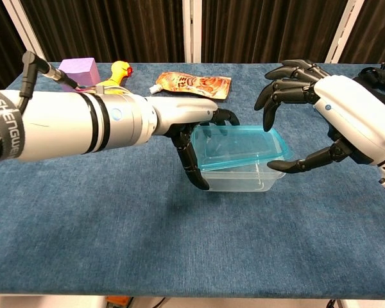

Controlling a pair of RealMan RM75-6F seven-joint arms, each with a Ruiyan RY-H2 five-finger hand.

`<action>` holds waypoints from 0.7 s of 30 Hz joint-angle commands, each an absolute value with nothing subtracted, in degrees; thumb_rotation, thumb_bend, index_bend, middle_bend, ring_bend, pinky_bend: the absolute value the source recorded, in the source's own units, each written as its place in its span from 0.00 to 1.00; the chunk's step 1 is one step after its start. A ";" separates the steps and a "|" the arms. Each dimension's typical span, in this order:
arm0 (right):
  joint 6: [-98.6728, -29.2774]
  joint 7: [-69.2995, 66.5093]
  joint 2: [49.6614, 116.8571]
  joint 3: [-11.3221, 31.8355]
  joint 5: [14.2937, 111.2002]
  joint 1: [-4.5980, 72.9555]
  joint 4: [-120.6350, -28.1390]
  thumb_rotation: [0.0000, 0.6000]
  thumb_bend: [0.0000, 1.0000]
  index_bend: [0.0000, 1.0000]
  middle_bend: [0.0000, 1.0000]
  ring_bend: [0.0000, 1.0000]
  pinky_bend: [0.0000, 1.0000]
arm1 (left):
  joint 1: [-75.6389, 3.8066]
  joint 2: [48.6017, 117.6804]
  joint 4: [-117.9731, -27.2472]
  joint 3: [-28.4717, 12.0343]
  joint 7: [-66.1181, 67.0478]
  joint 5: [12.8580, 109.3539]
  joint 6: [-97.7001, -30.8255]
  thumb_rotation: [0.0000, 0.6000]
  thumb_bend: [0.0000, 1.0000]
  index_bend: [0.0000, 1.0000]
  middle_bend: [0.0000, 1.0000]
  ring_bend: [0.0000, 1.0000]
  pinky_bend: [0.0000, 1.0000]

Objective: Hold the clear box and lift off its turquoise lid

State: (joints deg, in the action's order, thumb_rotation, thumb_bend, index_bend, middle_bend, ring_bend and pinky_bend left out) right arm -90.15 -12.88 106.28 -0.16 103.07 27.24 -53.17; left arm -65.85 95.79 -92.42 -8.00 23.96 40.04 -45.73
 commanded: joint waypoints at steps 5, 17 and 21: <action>-90.01 -12.78 106.23 -0.33 102.89 27.40 -53.18 1.00 0.71 0.58 0.34 0.15 0.03 | -65.67 95.65 -92.78 -7.88 23.77 40.59 -46.01 1.00 0.00 0.14 0.36 0.27 0.23; -90.24 -12.53 105.91 -0.66 102.81 27.46 -53.34 1.00 0.93 0.76 0.35 0.15 0.04 | -65.47 95.42 -92.52 -7.53 23.92 40.77 -46.30 1.00 0.00 0.10 0.28 0.18 0.21; -90.31 -12.77 106.01 -0.70 102.68 27.43 -53.01 1.00 0.97 0.79 0.35 0.15 0.04 | -64.82 94.97 -92.91 -7.52 23.21 42.01 -46.75 1.00 0.00 0.07 0.15 0.03 0.11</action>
